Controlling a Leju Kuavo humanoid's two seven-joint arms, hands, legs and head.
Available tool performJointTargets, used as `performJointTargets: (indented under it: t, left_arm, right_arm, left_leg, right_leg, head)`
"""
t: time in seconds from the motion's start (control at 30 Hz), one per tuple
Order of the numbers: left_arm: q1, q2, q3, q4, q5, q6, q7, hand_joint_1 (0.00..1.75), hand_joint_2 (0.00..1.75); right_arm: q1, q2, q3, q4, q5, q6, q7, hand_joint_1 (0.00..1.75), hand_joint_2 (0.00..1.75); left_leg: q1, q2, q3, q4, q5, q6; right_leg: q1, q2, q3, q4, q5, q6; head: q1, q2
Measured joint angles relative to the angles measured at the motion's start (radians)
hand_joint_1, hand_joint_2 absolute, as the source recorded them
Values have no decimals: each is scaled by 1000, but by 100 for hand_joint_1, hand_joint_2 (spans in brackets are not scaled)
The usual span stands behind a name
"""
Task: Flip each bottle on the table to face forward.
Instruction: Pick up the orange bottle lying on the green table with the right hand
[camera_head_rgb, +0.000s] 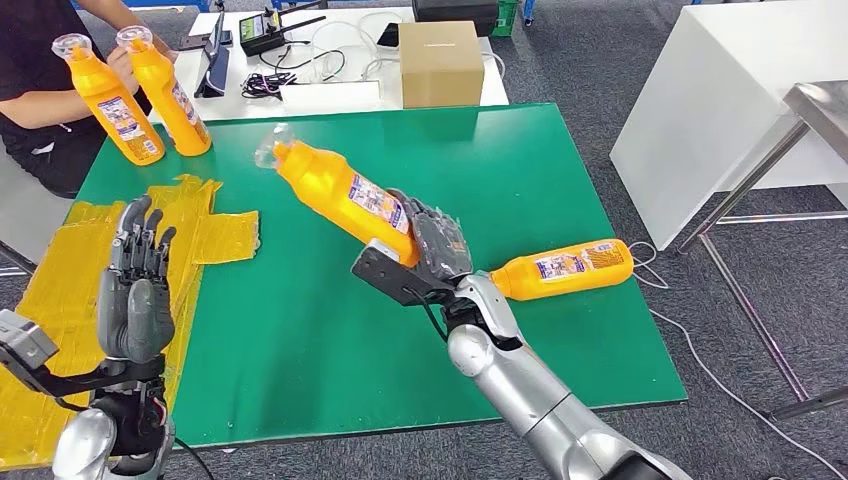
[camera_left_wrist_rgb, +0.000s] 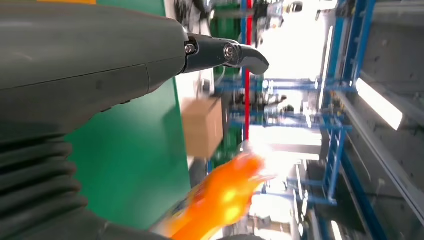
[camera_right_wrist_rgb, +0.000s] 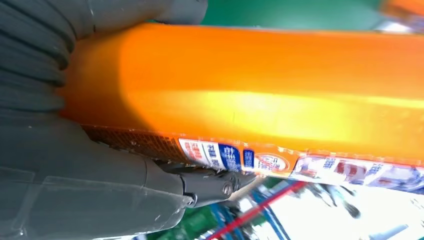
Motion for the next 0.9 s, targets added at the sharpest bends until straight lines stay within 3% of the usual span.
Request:
performJointTargets:
  t: [0.43,0.9]
  left_arm:
    - [40,-17,-63,-15,97,-51,20,0,175]
    - [32,-22,-95,-29,193,-59,35,0,175]
  right_arm:
    - [-1,97,80,-77,19,-74,-13,175,175]
    - [-54,200,179,128,125,-106,27,175,175]
  left_leg:
    - [0,0,-2,0,0,0]
    - [0,0,-2,0,0,0]
  right_leg:
    - [0,0,-2,0,0,0]
    - [0,0,-3,0,0,0]
  head:
    - [0,0]
    - [0,0]
